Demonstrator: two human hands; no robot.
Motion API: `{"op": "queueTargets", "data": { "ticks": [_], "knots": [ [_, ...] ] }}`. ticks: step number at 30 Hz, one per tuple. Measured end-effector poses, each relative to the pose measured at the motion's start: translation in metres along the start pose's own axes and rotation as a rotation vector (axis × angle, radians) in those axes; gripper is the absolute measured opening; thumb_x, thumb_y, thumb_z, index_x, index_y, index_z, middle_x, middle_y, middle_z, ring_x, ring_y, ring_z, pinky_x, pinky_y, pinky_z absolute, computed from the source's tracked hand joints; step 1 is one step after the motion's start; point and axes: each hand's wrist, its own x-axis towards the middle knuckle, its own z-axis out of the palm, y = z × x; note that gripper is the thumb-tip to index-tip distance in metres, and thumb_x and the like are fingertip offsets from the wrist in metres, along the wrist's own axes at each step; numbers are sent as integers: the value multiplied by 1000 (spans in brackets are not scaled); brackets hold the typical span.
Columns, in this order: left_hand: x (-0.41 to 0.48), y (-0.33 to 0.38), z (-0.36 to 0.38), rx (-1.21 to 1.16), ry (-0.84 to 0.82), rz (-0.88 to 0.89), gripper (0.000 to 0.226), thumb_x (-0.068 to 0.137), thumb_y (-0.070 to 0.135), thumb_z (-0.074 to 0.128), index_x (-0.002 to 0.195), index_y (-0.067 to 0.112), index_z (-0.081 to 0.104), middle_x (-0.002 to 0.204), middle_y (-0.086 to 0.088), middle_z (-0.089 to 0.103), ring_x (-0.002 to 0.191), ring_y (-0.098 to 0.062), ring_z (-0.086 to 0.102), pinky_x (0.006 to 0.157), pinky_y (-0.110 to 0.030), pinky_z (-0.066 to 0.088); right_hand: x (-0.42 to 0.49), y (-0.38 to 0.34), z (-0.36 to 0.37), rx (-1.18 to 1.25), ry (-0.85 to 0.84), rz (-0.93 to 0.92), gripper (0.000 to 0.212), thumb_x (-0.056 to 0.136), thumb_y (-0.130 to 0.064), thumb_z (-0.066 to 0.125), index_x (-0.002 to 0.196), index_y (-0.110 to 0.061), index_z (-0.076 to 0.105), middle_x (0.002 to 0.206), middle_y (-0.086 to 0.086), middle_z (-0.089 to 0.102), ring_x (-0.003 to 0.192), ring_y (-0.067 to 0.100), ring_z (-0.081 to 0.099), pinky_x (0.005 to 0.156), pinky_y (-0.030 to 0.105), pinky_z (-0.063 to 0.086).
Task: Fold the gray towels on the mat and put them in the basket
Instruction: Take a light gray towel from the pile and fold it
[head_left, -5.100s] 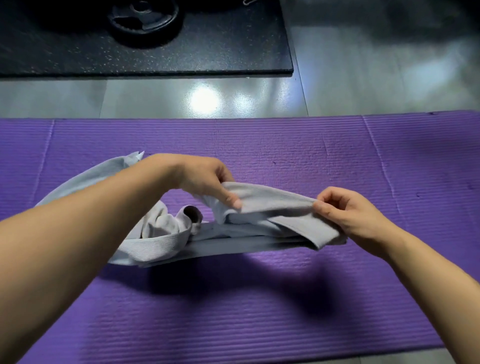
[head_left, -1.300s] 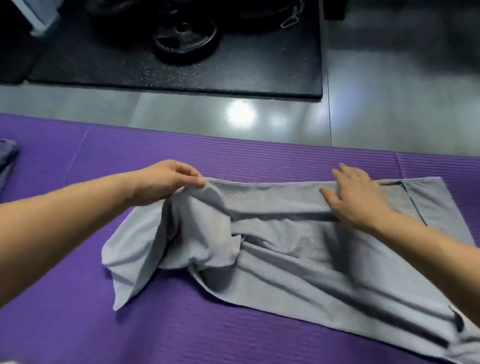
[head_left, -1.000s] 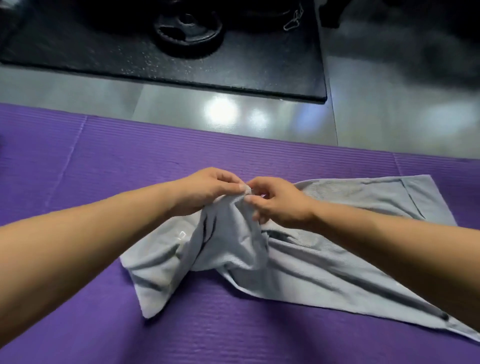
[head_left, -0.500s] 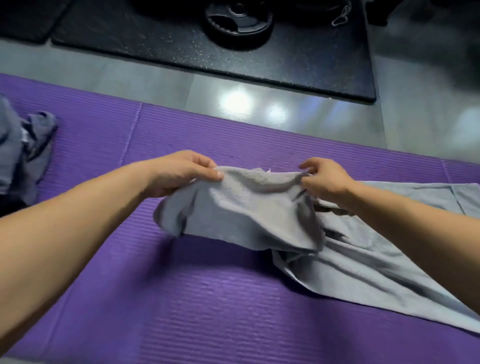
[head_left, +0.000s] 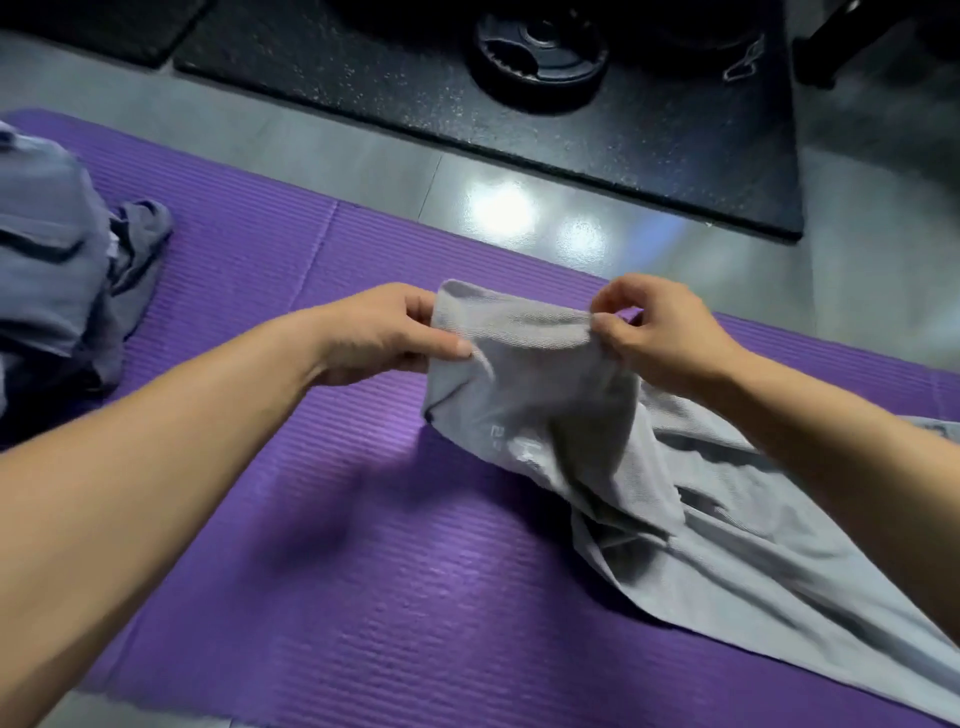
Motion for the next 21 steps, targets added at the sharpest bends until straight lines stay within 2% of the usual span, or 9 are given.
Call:
{"op": "queueTargets", "data": {
  "ticks": [2, 4, 6, 8, 10, 12, 15, 18, 21],
  "knots": [
    [5, -1, 14, -61, 45, 72, 32, 83, 8, 72, 115, 4, 70, 107, -9, 76, 99, -19, 72, 85, -31, 56, -1, -15, 10, 165, -84, -37, 23, 95, -27, 68, 117, -21, 66, 106, -10, 69, 62, 1, 63, 54, 12, 47],
    [7, 2, 28, -37, 26, 161, 28, 93, -3, 62, 120, 1, 66, 106, -10, 75, 97, -18, 72, 82, -28, 56, -1, -36, 20, 393, -200, -38, 34, 96, -26, 67, 128, -18, 61, 121, -6, 67, 59, 16, 65, 45, 22, 47],
    [6, 5, 34, -31, 1, 227, 31, 97, -10, 52, 125, -1, 64, 110, -16, 73, 100, -19, 71, 84, -26, 55, 2, -49, 25, 502, -291, -19, 30, 98, -24, 66, 125, -13, 62, 108, -1, 72, 56, 16, 62, 43, 26, 46],
    [3, 6, 34, -76, 29, 248, 31, 98, -10, 50, 125, -2, 63, 112, -18, 72, 101, -21, 72, 83, -26, 56, 8, -53, 25, 519, -336, -23, 18, 98, -23, 67, 110, -10, 67, 80, 0, 71, 55, 14, 58, 45, 26, 45],
    [1, 2, 31, -106, 91, 257, 25, 99, -3, 55, 122, -1, 63, 108, -14, 73, 94, -19, 72, 78, -27, 57, 12, -55, 22, 494, -302, -61, 11, 96, -21, 69, 91, -11, 67, 62, 0, 62, 51, 13, 54, 44, 27, 45],
    [0, -5, 30, -74, 113, 243, 23, 96, 6, 64, 118, 1, 64, 107, -14, 74, 93, -17, 71, 78, -29, 58, 15, -60, 18, 508, -235, -108, 16, 96, -19, 69, 83, -12, 63, 59, 4, 58, 47, 15, 53, 42, 26, 46],
    [2, -27, 34, 118, 76, 151, 21, 90, 10, 75, 111, 9, 71, 102, -3, 77, 94, -9, 70, 81, -25, 57, 21, -69, 8, 555, -169, -139, 13, 97, -16, 67, 86, -12, 62, 66, 8, 62, 52, 21, 62, 51, 33, 56],
    [5, -60, 39, 311, 5, 20, 11, 89, 12, 78, 99, 16, 75, 90, 9, 76, 82, -2, 67, 80, -27, 57, 32, -65, 2, 467, -41, -143, 12, 96, -16, 65, 84, -20, 64, 74, 8, 68, 68, 30, 72, 76, 52, 60],
    [-6, -78, 34, 299, -3, 14, 17, 83, 29, 79, 92, 15, 75, 79, 15, 68, 73, 1, 59, 69, -21, 49, 45, -58, -5, 465, 108, -88, 13, 96, -13, 62, 85, -19, 63, 78, 11, 69, 71, 28, 72, 78, 49, 61]
  ]
}}
